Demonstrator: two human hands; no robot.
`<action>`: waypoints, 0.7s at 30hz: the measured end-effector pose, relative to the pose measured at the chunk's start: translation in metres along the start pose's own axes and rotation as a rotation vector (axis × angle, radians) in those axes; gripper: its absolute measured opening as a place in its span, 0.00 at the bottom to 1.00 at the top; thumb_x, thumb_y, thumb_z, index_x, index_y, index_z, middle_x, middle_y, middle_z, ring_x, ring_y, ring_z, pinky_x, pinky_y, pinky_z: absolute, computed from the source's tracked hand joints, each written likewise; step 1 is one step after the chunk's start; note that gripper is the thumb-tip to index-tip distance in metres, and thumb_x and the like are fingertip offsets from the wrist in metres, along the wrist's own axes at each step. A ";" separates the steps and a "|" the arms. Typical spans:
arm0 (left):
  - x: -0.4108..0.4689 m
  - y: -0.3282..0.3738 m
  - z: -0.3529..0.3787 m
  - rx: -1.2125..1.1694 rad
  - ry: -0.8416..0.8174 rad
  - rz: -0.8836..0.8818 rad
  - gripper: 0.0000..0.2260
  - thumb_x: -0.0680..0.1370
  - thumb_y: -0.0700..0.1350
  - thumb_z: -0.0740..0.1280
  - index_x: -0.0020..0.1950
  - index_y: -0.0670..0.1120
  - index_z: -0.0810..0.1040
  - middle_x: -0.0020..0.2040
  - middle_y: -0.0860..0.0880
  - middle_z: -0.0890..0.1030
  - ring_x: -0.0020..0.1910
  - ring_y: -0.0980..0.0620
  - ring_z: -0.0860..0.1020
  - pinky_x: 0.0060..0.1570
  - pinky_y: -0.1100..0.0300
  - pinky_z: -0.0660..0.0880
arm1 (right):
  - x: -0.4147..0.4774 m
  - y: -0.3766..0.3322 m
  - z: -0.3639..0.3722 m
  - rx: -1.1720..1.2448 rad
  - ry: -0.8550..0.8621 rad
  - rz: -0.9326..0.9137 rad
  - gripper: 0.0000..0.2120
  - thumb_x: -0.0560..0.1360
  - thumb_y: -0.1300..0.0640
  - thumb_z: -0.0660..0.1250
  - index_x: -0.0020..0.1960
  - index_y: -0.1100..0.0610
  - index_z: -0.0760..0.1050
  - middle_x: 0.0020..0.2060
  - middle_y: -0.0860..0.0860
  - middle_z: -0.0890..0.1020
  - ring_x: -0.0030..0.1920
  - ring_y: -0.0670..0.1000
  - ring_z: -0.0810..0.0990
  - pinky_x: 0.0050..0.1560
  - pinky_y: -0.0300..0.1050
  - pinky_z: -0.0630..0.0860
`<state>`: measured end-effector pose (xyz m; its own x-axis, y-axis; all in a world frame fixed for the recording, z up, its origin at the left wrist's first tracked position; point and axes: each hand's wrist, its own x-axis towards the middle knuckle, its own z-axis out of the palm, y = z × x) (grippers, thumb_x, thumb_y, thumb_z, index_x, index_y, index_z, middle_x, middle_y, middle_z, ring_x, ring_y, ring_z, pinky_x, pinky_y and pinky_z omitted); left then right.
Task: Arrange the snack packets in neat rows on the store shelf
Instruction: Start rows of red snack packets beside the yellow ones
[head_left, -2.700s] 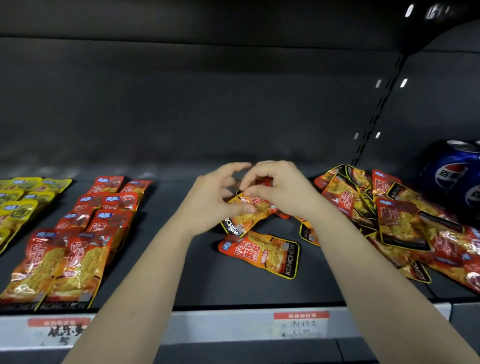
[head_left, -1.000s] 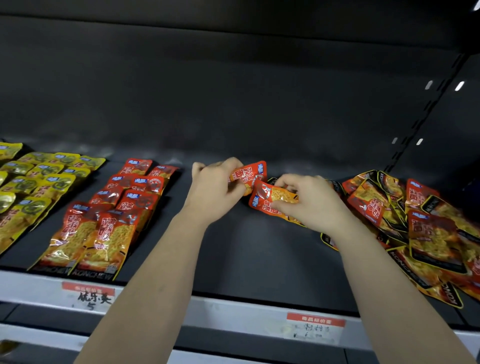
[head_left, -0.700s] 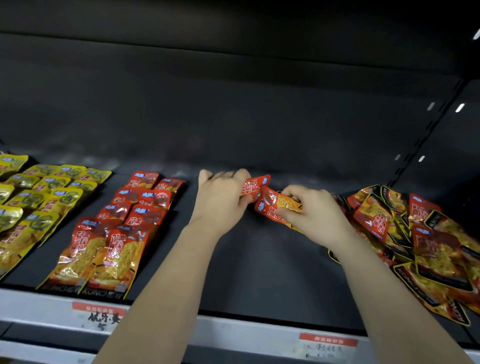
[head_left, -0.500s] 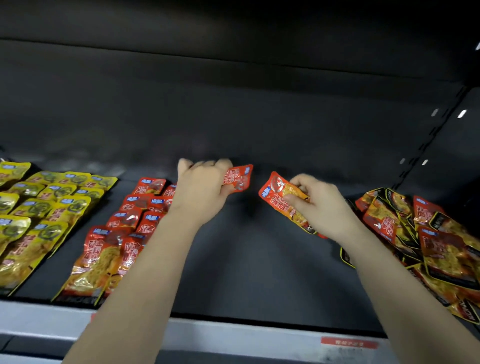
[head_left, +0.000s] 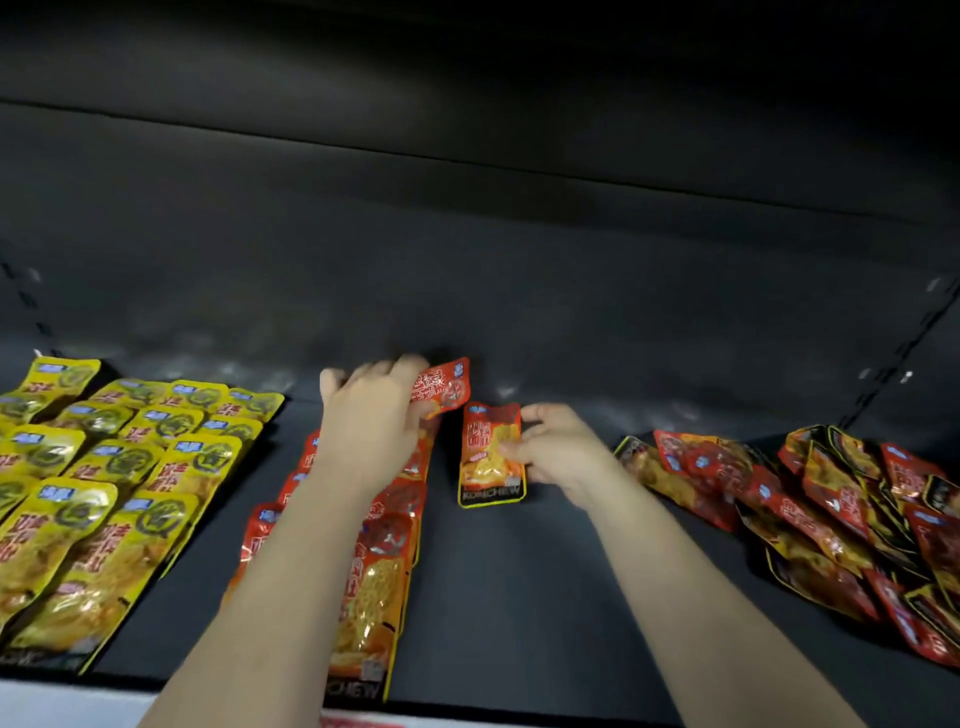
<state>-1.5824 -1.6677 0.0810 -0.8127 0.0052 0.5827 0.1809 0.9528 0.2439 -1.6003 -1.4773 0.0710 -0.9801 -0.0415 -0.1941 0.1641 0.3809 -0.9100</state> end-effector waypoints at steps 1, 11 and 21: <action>0.000 -0.001 -0.001 -0.017 0.011 -0.015 0.14 0.77 0.47 0.68 0.62 0.49 0.75 0.52 0.47 0.81 0.55 0.43 0.76 0.52 0.52 0.57 | 0.003 0.006 0.005 0.018 0.005 0.009 0.20 0.73 0.69 0.71 0.63 0.62 0.71 0.40 0.53 0.78 0.40 0.51 0.80 0.39 0.43 0.77; -0.008 0.011 -0.008 -0.139 0.016 0.020 0.12 0.77 0.48 0.67 0.60 0.50 0.73 0.51 0.50 0.79 0.56 0.45 0.75 0.53 0.53 0.57 | 0.004 0.016 0.028 -0.267 0.180 -0.190 0.31 0.72 0.57 0.74 0.71 0.55 0.66 0.40 0.49 0.83 0.47 0.51 0.82 0.50 0.43 0.75; -0.007 0.017 -0.006 -0.162 -0.006 0.004 0.12 0.77 0.49 0.67 0.59 0.51 0.73 0.51 0.51 0.78 0.56 0.46 0.74 0.52 0.52 0.58 | 0.012 0.021 0.030 -0.458 0.213 -0.335 0.18 0.72 0.54 0.72 0.59 0.51 0.71 0.38 0.50 0.83 0.44 0.54 0.82 0.48 0.50 0.78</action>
<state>-1.5699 -1.6531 0.0856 -0.8148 0.0106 0.5796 0.2705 0.8912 0.3640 -1.6052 -1.4973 0.0383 -0.9787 -0.0597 0.1965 -0.1756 0.7399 -0.6495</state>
